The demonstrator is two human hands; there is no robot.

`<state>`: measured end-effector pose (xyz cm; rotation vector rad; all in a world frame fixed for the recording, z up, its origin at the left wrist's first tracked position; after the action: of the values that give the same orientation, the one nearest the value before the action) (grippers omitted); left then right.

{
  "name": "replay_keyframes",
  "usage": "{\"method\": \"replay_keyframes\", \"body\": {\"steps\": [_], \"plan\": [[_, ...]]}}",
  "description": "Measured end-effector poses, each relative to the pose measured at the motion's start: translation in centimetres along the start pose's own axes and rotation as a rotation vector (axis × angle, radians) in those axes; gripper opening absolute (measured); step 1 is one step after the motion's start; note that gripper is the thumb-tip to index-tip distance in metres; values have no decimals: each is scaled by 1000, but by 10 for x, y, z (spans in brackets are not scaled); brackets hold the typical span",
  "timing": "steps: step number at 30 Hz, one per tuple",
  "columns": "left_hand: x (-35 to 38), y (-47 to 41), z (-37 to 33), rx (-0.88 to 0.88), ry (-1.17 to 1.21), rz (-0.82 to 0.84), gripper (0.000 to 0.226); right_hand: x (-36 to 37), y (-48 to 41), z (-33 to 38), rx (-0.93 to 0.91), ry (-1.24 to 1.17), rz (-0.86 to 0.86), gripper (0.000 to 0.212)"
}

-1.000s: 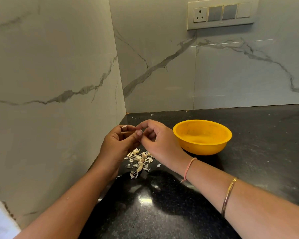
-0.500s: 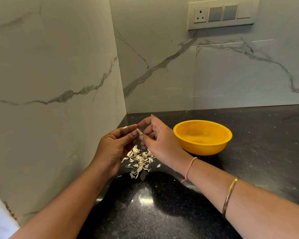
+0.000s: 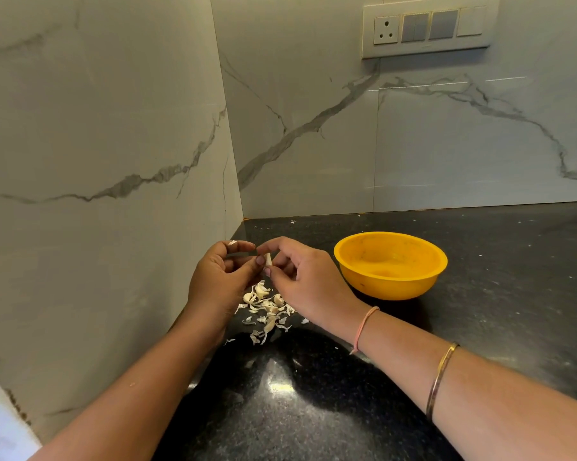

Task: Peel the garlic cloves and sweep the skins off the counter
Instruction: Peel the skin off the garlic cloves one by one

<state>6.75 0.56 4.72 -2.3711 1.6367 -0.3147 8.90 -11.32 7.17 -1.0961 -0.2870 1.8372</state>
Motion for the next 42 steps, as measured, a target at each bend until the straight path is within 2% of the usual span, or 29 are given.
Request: {"method": "replay_keyframes", "body": {"steps": [5,12,17,21,24,28,34,39,42], "plan": [[0,1,-3,13,-34,7,19,-1,-1,-9,41,-31,-21,25],[-1,3,-13,110,-290,-16,22,-1,1,1,-15,18,15,19],[-4,1,-12,97,-324,-41,22,-4,-1,0,-15,-12,-23,20],[-9,0,-14,97,-340,-69,23,-6,-3,-11,55,-117,-52,19],[-5,1,-7,4,-272,-34,23,-7,-3,-15,83,-159,-64,21],[2,2,-1,-85,-247,38,19,-10,-2,-9,24,-12,-54,22],[-3,-1,6,-110,-314,26,13,-7,-1,1,-66,138,-20,21],[-5,-3,6,-82,-365,-4,14,-8,-2,-3,-8,23,-8,22],[-9,-4,5,-67,-374,-41,13,-6,-3,-11,61,-118,-11,15]]}}
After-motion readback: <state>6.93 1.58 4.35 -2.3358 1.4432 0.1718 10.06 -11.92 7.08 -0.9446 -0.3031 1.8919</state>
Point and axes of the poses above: each hand's wrist, its own y-axis away from the middle knuckle, its own x-axis out of the palm, z = x × y, the point moved 9 cm from there along -y, towards the middle knuckle, and after that the axes turned 4 degrees about z, right-handed, at the moved point
